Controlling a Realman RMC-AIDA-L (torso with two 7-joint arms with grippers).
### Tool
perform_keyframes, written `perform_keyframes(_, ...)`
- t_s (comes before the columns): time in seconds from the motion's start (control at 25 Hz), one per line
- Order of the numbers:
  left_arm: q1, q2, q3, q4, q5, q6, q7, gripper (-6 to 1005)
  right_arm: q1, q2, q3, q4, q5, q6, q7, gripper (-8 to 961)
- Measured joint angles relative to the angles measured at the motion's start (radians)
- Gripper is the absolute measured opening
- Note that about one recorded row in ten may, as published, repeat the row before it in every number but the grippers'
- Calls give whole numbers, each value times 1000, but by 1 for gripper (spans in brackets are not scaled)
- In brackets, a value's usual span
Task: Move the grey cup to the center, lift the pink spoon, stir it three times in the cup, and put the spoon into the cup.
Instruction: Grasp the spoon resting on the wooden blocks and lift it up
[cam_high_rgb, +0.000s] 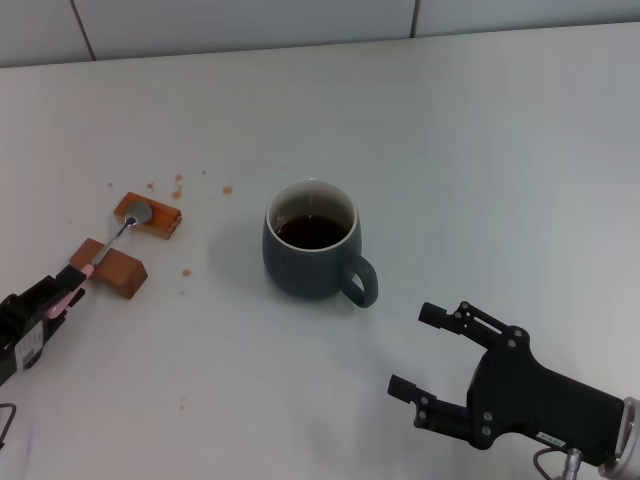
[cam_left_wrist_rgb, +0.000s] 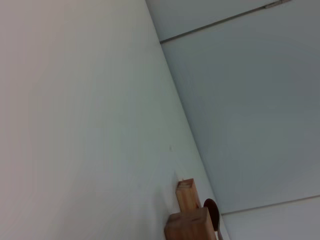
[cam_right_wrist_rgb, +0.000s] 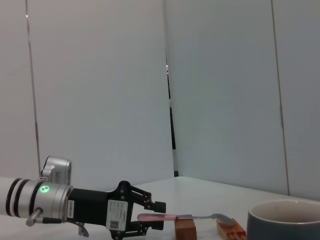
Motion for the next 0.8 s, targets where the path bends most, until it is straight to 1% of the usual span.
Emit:
perform_keyframes(0.28, -12, 0, 12, -9, 0, -16, 1, 274, 0, 0, 0, 0, 0, 2, 0, 826)
perform_keyframes(0.48, -14, 0, 13, -10, 0, -16, 0, 209, -1, 0, 0, 0, 0, 7, 0, 826)
perform_keyframes(0.56, -16, 0, 14, -22, -1, -17, -1, 153, -2, 0, 0, 0, 0, 9, 0, 826)
perform_keyframes(0.8, -7, -1, 7, -27, -6, -18, -18, 164, -2, 1, 0, 0, 0, 10, 0, 826)
